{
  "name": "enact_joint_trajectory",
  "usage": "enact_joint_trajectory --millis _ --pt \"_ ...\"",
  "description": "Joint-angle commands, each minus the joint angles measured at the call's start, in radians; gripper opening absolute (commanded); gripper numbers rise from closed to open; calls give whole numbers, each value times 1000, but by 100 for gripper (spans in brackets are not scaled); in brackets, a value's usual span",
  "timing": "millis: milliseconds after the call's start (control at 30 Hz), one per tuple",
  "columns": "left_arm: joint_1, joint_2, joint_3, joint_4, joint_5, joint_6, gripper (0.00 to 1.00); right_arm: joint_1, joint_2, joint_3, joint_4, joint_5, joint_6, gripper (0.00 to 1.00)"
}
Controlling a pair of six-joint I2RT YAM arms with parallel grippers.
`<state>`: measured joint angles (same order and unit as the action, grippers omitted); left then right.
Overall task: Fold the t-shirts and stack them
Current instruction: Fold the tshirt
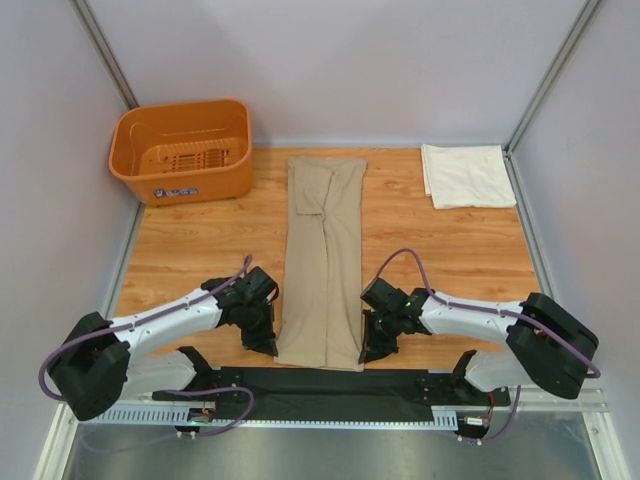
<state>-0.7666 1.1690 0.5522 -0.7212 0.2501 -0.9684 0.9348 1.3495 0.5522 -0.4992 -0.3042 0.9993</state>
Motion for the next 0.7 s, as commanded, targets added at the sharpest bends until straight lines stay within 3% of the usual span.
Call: enact_joint_trajectory --millis 0,433,667 --pt "4 -19 -38 -29 0 -21 0 7 -29 -57 27 11 27 0" --pt "4 -51 -150 57 80 -49 0 9 -36 -120 128 -50 59 0" --pt "4 -130 -117 43 94 -36 0 13 -114 -71 59 -36 73 0"
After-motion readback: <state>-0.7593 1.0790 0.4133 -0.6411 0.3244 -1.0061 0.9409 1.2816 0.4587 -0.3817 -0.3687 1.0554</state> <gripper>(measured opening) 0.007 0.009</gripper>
